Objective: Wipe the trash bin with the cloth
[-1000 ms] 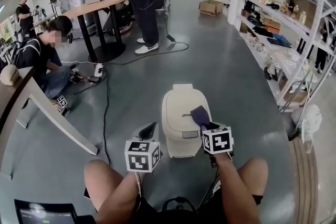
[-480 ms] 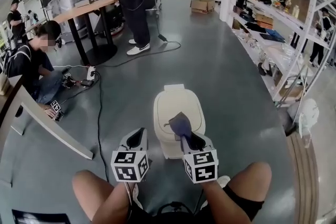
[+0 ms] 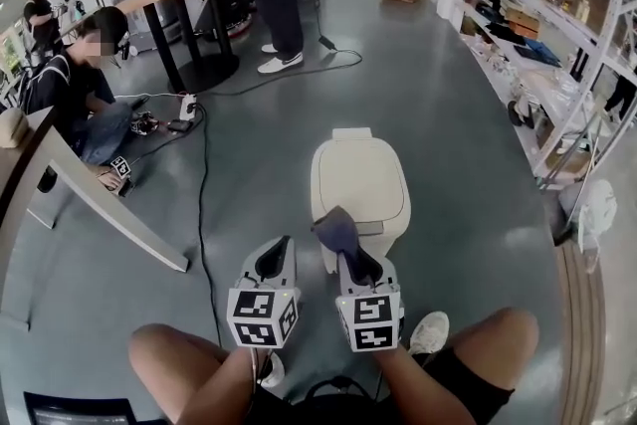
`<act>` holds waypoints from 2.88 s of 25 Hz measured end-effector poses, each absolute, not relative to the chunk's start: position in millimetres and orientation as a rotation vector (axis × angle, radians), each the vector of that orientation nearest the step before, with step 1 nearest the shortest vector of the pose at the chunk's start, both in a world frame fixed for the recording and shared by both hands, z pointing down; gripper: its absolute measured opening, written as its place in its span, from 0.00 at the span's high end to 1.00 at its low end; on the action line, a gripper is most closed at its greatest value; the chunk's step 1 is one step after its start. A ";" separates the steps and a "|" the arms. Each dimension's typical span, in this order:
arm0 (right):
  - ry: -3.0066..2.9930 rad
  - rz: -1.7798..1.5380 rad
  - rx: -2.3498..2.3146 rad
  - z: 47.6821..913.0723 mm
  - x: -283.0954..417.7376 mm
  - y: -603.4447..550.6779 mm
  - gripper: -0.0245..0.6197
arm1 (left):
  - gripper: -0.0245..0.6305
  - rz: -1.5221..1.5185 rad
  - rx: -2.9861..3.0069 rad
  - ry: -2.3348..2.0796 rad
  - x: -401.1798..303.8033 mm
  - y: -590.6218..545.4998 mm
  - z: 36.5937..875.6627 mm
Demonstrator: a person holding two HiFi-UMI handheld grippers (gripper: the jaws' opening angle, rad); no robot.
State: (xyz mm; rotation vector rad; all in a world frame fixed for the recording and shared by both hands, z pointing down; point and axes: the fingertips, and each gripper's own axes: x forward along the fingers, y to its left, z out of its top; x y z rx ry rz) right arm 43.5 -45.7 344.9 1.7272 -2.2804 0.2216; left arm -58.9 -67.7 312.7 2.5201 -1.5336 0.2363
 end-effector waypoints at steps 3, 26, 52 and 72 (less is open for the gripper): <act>-2.304 0.215 1.701 356.2 33.9 -36.9 0.82 | 0.96 0.226 2.504 -1.544 -64.8 -56.9 321.5; -2.276 0.300 1.518 430.6 -16.8 -78.5 0.82 | 0.96 0.224 2.382 -1.573 -84.5 -80.8 355.8; -2.286 0.381 1.617 441.3 47.2 -63.5 0.82 | 0.96 0.381 2.341 -1.473 -47.9 -86.8 406.8; -2.148 0.431 1.777 452.8 114.2 -54.3 0.82 | 0.96 0.491 2.397 -1.386 -11.5 -79.5 422.4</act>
